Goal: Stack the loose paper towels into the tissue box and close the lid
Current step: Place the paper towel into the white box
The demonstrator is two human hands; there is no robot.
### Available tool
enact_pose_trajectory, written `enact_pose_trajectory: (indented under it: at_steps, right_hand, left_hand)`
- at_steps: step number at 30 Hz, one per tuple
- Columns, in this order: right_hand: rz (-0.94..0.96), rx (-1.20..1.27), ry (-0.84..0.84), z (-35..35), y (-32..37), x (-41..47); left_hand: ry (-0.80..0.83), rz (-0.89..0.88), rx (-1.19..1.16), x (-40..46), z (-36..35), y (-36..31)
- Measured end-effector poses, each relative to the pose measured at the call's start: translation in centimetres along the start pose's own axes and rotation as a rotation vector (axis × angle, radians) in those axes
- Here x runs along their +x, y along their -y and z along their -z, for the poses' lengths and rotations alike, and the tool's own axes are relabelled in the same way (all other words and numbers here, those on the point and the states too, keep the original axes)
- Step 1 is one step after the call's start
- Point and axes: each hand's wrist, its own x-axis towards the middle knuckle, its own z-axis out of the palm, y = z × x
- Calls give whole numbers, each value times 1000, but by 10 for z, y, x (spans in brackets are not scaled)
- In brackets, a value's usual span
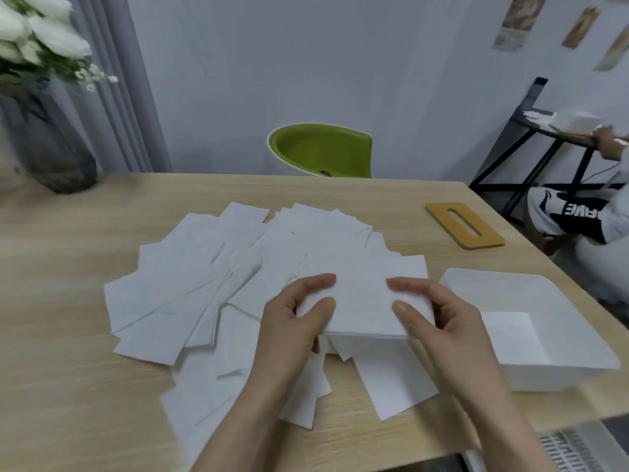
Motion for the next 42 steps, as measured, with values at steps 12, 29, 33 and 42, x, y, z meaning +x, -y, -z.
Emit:
enact_pose_trajectory:
  at_steps: [12,29,33,42]
  right_hand:
    - [-68,-172,-184,137,-27,16]
    - [129,-710,11,187,-77,26]
    - [69,-872,164,192,-76,36]
    - [9,-1057,334,200,-79,46]
  left_hand:
    - [277,-158,431,18,-127,-13]
    - [623,-389,1293,35,-180,5]
    - [741,-385,1501,37,-182,-2]
    - [793,-382,1646,39,-188,-4]
